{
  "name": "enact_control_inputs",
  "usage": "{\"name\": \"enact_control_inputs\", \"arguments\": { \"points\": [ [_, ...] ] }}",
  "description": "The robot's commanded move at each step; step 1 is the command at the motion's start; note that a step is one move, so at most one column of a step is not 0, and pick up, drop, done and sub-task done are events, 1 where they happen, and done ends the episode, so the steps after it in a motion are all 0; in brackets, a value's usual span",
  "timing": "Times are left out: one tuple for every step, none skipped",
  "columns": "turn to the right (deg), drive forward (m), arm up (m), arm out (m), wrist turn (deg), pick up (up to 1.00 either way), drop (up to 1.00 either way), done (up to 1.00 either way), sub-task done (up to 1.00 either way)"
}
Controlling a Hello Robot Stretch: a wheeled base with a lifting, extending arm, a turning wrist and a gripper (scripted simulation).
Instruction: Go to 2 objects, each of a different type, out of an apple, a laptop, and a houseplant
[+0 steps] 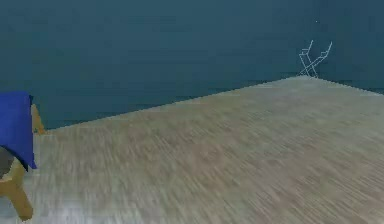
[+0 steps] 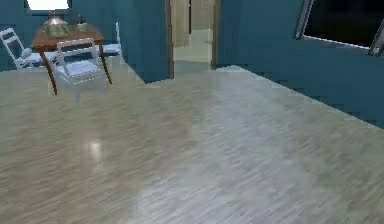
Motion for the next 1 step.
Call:
{"name": "enact_control_inputs", "arguments": {
  "points": [
    [-45.0,0.00,0.00,0.00,0.0,0.00,0.00,0.00,0.00]
  ]
}}
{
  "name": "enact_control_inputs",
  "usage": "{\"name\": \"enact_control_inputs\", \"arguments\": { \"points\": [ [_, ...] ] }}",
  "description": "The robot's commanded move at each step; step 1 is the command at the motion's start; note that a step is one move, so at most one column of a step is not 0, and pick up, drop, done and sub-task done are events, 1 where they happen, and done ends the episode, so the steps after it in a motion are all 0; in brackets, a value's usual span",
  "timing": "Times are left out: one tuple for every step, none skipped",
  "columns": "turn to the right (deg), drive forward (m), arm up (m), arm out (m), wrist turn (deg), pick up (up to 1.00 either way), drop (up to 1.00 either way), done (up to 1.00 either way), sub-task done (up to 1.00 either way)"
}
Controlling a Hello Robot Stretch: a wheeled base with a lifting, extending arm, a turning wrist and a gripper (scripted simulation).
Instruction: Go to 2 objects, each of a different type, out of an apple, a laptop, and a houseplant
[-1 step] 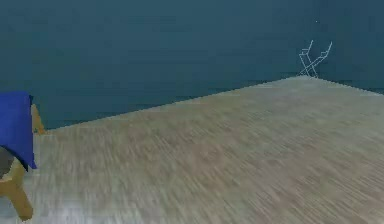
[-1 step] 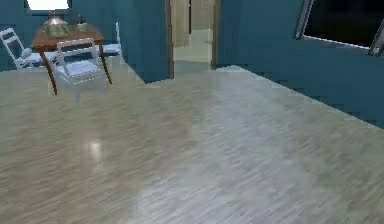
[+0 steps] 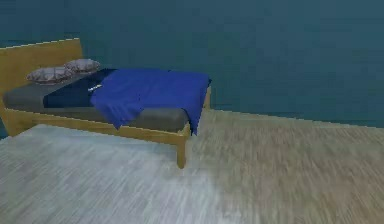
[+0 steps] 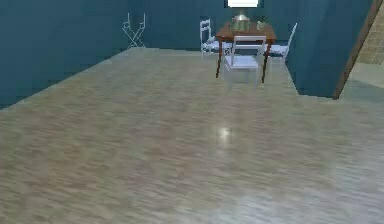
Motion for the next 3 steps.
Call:
{"name": "enact_control_inputs", "arguments": {
  "points": [
    [-45.0,0.00,0.00,0.00,0.0,0.00,0.00,0.00,0.00],
    [-30.0,0.00,0.00,0.00,0.0,0.00,0.00,0.00,0.00],
    [0.0,1.00,0.00,0.00,0.0,0.00,0.00,0.00,0.00]
  ]
}}
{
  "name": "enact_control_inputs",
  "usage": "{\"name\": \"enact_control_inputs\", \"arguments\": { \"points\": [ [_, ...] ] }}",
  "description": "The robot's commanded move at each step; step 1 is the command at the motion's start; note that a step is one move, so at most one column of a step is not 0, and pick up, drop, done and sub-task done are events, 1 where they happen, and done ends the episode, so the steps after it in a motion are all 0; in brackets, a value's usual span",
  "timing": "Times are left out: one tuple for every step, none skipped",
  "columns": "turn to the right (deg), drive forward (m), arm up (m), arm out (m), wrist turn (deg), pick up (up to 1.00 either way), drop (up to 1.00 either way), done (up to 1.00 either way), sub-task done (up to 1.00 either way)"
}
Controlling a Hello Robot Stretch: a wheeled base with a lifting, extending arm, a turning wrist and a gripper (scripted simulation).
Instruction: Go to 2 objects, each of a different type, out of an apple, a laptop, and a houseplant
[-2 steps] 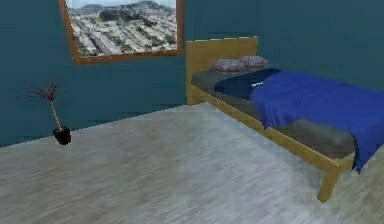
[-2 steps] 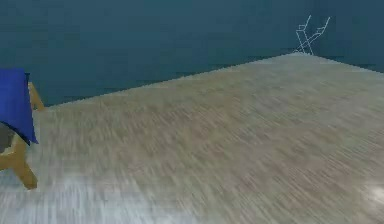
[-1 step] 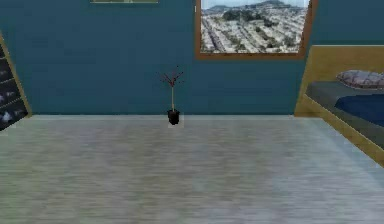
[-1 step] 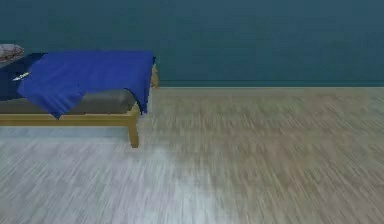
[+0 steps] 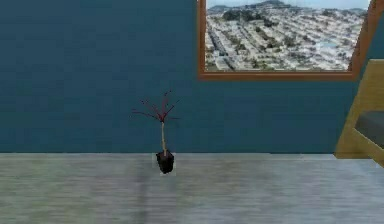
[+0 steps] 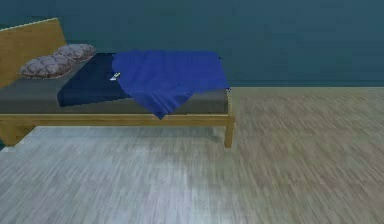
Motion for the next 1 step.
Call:
{"name": "enact_control_inputs", "arguments": {
  "points": [
    [0.0,0.65,0.00,0.00,0.0,0.00,0.00,0.00,0.00]
  ]
}}
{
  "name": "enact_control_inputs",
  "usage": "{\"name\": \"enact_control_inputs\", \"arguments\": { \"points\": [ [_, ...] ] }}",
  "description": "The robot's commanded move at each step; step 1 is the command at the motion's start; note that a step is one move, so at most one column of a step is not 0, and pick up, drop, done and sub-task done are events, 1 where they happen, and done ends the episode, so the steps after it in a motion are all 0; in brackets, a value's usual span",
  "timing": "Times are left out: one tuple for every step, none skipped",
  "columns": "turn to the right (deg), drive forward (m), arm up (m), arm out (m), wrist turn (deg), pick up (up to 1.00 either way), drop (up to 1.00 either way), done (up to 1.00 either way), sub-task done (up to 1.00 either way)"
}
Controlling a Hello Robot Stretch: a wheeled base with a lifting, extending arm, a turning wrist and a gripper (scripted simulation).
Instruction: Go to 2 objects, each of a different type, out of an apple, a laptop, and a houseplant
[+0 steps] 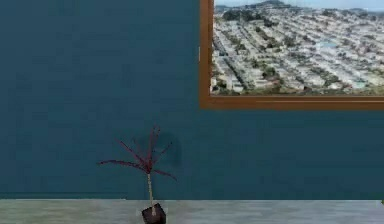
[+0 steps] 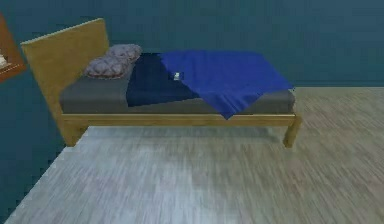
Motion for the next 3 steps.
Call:
{"name": "enact_control_inputs", "arguments": {
  "points": [
    [-12.0,0.00,0.00,0.00,0.0,0.00,0.00,0.00,0.00],
    [0.0,0.00,0.00,0.00,0.0,0.00,0.00,0.00,1.00],
    [-45.0,0.00,0.00,0.00,0.0,0.00,0.00,0.00,0.00]
  ]
}}
